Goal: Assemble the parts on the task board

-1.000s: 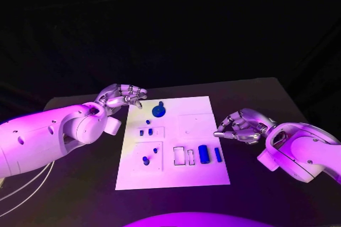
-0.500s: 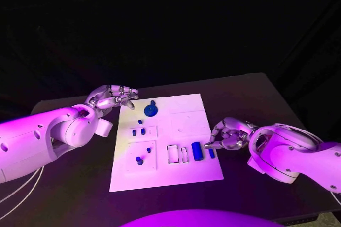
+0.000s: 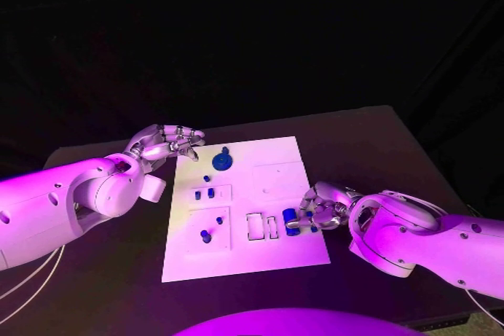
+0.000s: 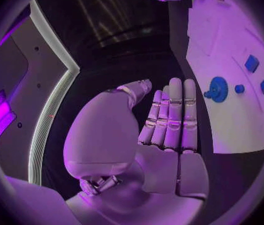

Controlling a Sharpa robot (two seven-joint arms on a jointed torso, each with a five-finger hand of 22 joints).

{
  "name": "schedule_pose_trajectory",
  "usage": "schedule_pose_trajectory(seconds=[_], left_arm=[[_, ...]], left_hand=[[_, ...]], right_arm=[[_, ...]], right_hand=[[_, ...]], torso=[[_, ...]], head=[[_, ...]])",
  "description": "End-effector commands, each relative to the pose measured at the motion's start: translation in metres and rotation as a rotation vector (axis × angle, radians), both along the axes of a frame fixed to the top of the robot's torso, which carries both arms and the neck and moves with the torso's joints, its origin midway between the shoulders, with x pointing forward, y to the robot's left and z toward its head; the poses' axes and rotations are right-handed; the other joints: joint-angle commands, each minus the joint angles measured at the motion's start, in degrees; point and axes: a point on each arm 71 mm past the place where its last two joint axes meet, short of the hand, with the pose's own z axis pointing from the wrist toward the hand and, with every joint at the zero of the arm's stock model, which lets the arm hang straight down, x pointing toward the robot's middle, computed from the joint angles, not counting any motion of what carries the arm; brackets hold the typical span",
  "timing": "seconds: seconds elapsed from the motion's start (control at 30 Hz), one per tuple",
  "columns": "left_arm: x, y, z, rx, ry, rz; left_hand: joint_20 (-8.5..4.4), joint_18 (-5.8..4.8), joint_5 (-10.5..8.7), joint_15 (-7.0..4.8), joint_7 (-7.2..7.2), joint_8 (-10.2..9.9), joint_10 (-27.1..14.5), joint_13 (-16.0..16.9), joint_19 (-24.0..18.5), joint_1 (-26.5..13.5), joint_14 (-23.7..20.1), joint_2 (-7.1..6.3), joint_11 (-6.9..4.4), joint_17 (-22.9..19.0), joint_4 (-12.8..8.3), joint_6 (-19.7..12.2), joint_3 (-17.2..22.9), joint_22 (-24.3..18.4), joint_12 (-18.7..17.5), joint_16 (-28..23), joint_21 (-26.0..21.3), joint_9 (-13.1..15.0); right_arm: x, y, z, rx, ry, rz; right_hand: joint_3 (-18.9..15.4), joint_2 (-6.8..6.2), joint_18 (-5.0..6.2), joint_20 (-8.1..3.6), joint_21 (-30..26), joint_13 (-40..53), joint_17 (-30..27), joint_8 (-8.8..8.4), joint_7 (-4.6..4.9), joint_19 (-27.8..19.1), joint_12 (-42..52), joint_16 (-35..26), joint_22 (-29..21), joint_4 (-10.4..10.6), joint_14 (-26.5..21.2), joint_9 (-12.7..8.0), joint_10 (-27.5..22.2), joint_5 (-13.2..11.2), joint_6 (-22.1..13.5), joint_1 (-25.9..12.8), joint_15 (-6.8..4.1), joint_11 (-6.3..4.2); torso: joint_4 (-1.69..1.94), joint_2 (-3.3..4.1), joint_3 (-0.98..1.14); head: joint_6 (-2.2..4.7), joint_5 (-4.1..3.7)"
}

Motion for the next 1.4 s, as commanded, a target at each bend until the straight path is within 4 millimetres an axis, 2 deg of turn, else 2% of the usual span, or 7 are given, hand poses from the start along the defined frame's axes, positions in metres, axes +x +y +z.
schedule_pose_trajectory(seconds=[0.03, 0.17, 0.6, 0.73, 0.9, 1.03, 1.4], left_arm=[[-0.001, -0.004, 0.001, -0.027, 0.002, -0.031], [-0.002, -0.004, 0.0, -0.054, 0.025, -0.031], [-0.004, -0.008, -0.001, -0.119, 0.079, -0.048], [-0.005, -0.01, -0.001, -0.124, 0.084, -0.059], [-0.004, -0.01, -0.001, -0.123, 0.086, -0.059], [-0.004, -0.009, -0.001, -0.121, 0.085, -0.058], [-0.004, -0.01, -0.001, -0.117, 0.082, -0.067]], left_hand=[[-0.06, 0.77, -0.01, 0.11, 0.06, -0.17, -0.46, 0.09, 0.32, -0.53, 0.11, -0.15, -0.11, 0.09, 0.35, -0.35, 0.0, -0.1, 0.39, 0.29, -0.39, -0.08], [-0.01, 0.74, -0.12, 0.2, 0.09, -0.13, -0.54, 0.11, 0.38, -0.93, -0.04, -0.26, -0.06, 0.2, 0.76, -0.4, -0.27, -0.31, 0.47, 0.35, -0.69, -0.07], [0.14, 0.75, -0.2, 0.23, -0.13, 0.19, -0.75, 0.24, 0.84, -2.05, -0.37, -0.23, -0.14, 0.67, 2.4, -0.5, -1.36, -1.25, 0.85, 0.68, -1.98, 0.07], [0.16, 0.75, -0.18, 0.27, -0.06, 0.15, -0.9, 0.23, 0.9, -2.16, -0.43, -0.27, -0.09, 0.72, 2.57, -0.66, -1.5, -1.38, 0.84, 0.7, -2.15, 0.05], [0.17, 0.75, -0.16, 0.29, -0.03, 0.13, -1.0, 0.23, 0.93, -2.13, -0.48, -0.29, -0.07, 0.75, 2.62, -0.77, -1.55, -1.45, 0.83, 0.7, -2.26, 0.04], [0.17, 0.75, -0.14, 0.29, -0.03, 0.13, -1.03, 0.23, 0.95, -2.04, -0.51, -0.3, -0.07, 0.76, 2.58, -0.8, -1.55, -1.49, 0.84, 0.7, -2.31, 0.04], [0.16, 0.76, -0.06, 0.25, -0.1, 0.18, -1.1, 0.26, 1.09, -1.47, -0.63, -0.27, -0.12, 0.83, 2.34, -0.9, -1.49, -1.67, 0.92, 0.72, -2.55, 0.07]], right_arm=[[0.001, 0.001, -0.002, -0.04, -0.014, -0.001], [0.001, 0.004, -0.007, -0.058, 0.002, 0.008], [0.003, 0.014, -0.019, -0.221, -0.018, 0.102], [0.003, 0.015, -0.02, -0.243, -0.028, 0.111], [0.003, 0.016, -0.018, -0.235, -0.053, 0.1], [0.002, 0.017, -0.016, -0.207, -0.06, 0.085], [0.0, 0.022, -0.013, -0.06, -0.016, 0.014]], right_hand=[[-1.0, -0.77, -0.39, -0.2, 0.29, 10.83, 15.06, 0.58, -0.04, 5.16, -0.39, 0.18, 13.94, 0.14, 5.97, 0.34, 3.27, -0.23, 0.27, -2.26, -0.25, 0.04], [-0.81, -1.82, -0.39, -0.26, 0.34, 10.57, 15.06, 1.16, -0.21, 5.14, -0.75, 0.18, 13.93, 0.24, 5.97, 1.08, 3.03, -0.02, 0.3, -6.33, -0.36, -0.07], [-0.31, -2.92, -0.48, -0.4, 0.93, 10.33, 15.06, 2.18, -0.6, 5.21, -1.11, 0.18, 14.05, 0.22, 5.97, 2.01, 2.83, 0.12, 1.08, -7.38, -0.6, -0.38], [0.6, -2.32, -0.36, -0.63, 0.29, 10.0, 15.06, 3.25, -1.01, 5.06, -1.54, 0.18, 13.9, 0.06, 5.97, 2.9, 2.55, -0.09, 1.65, -4.07, -0.91, -0.75], [4.23, 0.24, -0.42, -0.96, 0.65, 10.35, 15.06, 4.07, -1.35, 5.1, -1.53, 0.18, 13.97, -0.94, 5.97, 3.86, 2.77, -0.18, 1.35, 4.75, -1.27, -1.09], [10.38, -1.24, -0.45, -1.15, 0.86, 10.51, 15.06, 3.88, -1.57, 5.12, -1.6, 0.18, 14.01, -0.55, 5.97, 3.82, 2.87, -0.19, 1.8, 9.05, -1.43, -1.3], [12.19, -2.06, -0.59, -1.27, 1.69, 10.34, 15.06, 4.14, -1.79, 5.27, -1.87, 0.18, 14.19, -0.28, 5.97, 3.93, 2.74, -0.22, 2.64, 9.33, -1.58, -1.5]], torso=[[-0.09, 0.01, 0.03], [-0.08, 0.05, 0.04], [-0.04, 0.19, -0.12], [-0.02, 0.08, -0.11], [-0.02, 0.06, -0.01], [0.01, 0.08, -0.01], [-0.04, 0.16, 0.0]], head=[[-0.06, 0.14], [-0.17, 0.16], [-0.11, 0.33], [0.06, 0.43], [0.09, 0.67], [0.03, 0.83], [0.24, 1.12]])
